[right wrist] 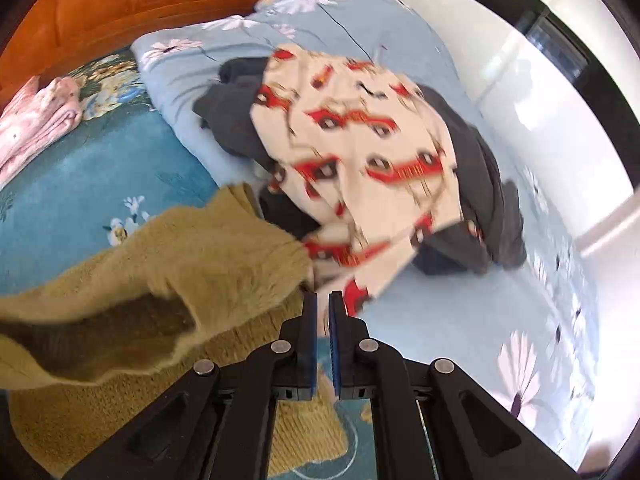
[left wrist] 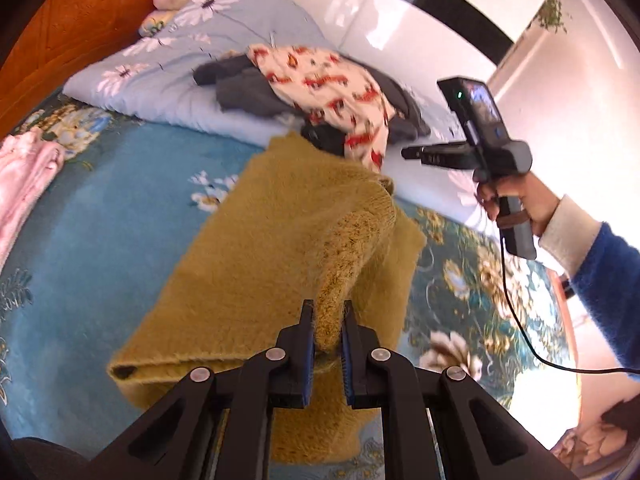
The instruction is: Fold clothes
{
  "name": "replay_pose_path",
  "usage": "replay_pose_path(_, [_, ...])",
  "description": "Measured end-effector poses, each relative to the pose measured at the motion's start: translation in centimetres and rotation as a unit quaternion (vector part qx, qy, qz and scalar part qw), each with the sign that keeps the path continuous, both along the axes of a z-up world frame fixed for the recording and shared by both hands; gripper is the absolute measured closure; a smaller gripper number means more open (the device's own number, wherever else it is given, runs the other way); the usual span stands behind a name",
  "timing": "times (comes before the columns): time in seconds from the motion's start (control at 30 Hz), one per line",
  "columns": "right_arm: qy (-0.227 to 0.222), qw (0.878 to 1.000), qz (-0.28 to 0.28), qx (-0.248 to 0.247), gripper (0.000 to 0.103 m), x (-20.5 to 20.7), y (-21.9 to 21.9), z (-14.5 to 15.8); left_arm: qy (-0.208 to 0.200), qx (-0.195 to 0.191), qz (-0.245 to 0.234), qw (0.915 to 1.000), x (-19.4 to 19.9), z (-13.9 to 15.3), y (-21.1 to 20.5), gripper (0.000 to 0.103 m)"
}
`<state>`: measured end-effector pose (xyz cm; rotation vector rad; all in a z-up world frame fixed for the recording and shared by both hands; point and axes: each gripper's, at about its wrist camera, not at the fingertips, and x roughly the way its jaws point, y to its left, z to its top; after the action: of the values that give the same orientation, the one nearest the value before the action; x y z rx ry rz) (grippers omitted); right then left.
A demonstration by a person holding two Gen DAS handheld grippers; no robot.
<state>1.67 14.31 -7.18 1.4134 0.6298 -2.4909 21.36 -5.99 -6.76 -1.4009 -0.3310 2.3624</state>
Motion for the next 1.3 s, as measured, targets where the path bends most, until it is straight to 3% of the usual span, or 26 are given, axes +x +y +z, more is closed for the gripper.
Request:
replay_pose_path(0.13, [-0.035,0.997,-0.054,-0.036,0.098,2.5,4.3,-3.0,-0.041,-0.032,-0.038,0.9979,1.0,-2.6,3.7,0.091])
replay_pose_path(0.3, [-0.075,0.982,-0.084,-0.153,0.097,4.5,6.0,-5.0,-0.051,-0.046,-0.021,0.9974,1.8,-2.7,3.4,0.091])
replay_pose_path(0.33, [-0.086,0.975,-0.096,-0.182,0.09,4.4,6.2,-5.5,-0.052,-0.049,-0.016,0.9973,2.0,-2.7,3.2,0.091])
replay_pose_path(0.37, [-0.095,0.965,-0.112,-0.216,0.076,4.1,6.5,-6.0,-0.052,-0.053,-0.012,0.9971,2.2,-2.6,3.0,0.091])
replay_pose_path(0.43, [-0.111,0.94,-0.146,-0.289,0.063,3.5,7.2,-6.8,-0.051,-0.062,-0.005,0.9967,2.5,-2.4,2.6,0.091])
replay_pose_path(0.53, [-0.14,0.894,-0.202,-0.375,0.063,2.1,7.9,-8.6,-0.049,-0.073,0.0,0.9962,2.8,-2.2,2.4,0.091])
replay_pose_path(0.67, [-0.173,0.86,-0.259,-0.405,0.063,0.7,7.4,-10.6,-0.052,-0.073,-0.002,0.996,3.3,-2.0,2.3,0.091])
replay_pose_path(0.7, [-0.174,0.857,-0.262,-0.408,0.063,0.6,7.2,-10.6,-0.054,-0.072,-0.006,0.9959,3.4,-2.0,2.4,0.091])
replay_pose_path(0.73, [-0.174,0.859,-0.259,-0.407,0.069,0.5,6.9,-10.2,-0.057,-0.073,-0.011,0.9957,3.5,-2.0,2.5,0.091])
replay_pose_path(0.77, [-0.173,0.861,-0.256,-0.405,0.089,0.5,6.6,-9.9,-0.058,-0.075,-0.019,0.9953,3.6,-2.1,2.8,0.091])
replay_pose_path(0.8, [-0.172,0.863,-0.253,-0.403,0.094,0.4,6.3,-9.6,-0.06,-0.077,-0.026,0.9949,3.7,-2.1,3.1,0.091])
replay_pose_path(0.97, [-0.099,0.885,-0.202,-0.408,0.095,2.2,7.9,-4.4,-0.079,-0.079,-0.083,0.9903,4.3,-2.8,4.8,0.091])
replay_pose_path(1.07, [-0.082,0.894,-0.216,-0.383,0.095,3.5,10.5,-4.0,-0.102,-0.067,-0.101,0.9874,4.0,-3.7,5.5,0.088])
replay_pose_path(1.13, [-0.107,0.902,-0.239,-0.343,0.095,3.8,11.3,-6.3,-0.118,-0.05,-0.098,0.9869,3.9,-4.1,5.2,0.088])
replay_pose_path(1.23, [-0.132,0.888,-0.271,-0.348,0.095,4.6,12.4,-9.1,-0.127,-0.003,-0.071,0.9894,3.7,-3.5,3.4,0.085])
replay_pose_path(1.3, [-0.131,0.884,-0.28,-0.352,0.095,5.0,12.4,-9.7,-0.12,0.047,-0.033,0.991,3.3,-2.5,1.0,0.067])
